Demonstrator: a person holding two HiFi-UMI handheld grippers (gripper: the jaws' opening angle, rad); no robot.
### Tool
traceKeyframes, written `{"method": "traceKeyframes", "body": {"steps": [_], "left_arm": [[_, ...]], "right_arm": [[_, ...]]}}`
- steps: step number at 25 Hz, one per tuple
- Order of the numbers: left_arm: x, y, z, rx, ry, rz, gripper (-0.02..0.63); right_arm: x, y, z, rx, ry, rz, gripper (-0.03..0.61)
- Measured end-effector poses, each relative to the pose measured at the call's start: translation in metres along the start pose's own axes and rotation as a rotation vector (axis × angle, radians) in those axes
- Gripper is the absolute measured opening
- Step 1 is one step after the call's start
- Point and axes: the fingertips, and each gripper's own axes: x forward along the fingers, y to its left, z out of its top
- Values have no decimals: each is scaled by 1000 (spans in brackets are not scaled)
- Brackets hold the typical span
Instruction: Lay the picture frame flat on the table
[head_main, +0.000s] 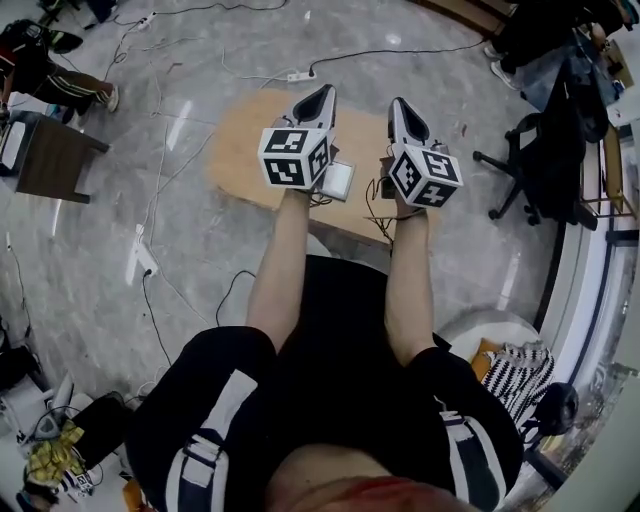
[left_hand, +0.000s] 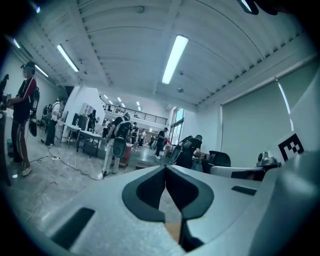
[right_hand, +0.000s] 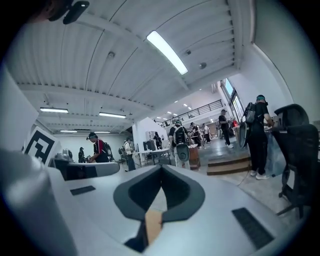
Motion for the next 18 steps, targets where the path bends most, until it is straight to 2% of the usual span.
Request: {"method": "traceKeyframes", "body": {"steps": [6,18], "left_arm": [[-2,3,8,17,-10,11,9],[-4,18,17,17,-24,42,9]], "right_arm": [[3,2,9,-36,-24,-3,11],[12,-8,11,-26,-37,-16,11]]}}
